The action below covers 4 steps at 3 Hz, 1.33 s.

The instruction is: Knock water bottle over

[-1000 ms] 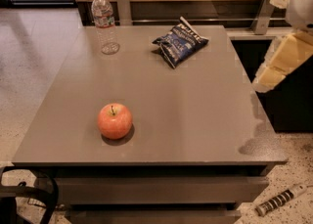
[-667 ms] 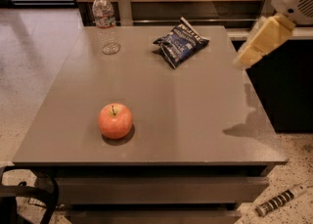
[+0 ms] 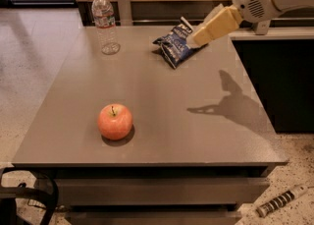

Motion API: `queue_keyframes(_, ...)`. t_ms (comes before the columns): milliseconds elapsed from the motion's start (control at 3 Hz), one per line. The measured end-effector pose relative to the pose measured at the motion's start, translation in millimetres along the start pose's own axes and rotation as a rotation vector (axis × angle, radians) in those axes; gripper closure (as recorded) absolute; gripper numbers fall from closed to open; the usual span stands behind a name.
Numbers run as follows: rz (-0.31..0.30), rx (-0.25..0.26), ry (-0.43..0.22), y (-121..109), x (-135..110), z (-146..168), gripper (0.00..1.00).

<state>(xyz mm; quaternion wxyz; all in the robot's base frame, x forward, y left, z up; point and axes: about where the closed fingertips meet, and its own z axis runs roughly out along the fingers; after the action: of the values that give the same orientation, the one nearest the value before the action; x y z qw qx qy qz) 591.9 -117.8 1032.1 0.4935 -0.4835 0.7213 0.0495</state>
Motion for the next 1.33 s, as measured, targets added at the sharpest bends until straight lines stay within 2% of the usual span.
queue_keyframes(333,0.060,0.002,-0.200,11.7,-30.1,31.2,0.00)
queue_keyframes(667,0.064,0.022,-0.259,12.1,-54.8,33.1,0.00)
queue_keyframes(1000,0.064,0.022,-0.259,12.1,-54.8,33.1,0.00)
queue_keyframes(1333,0.102,0.006,-0.227,6.7,-51.2,50.0,0.00)
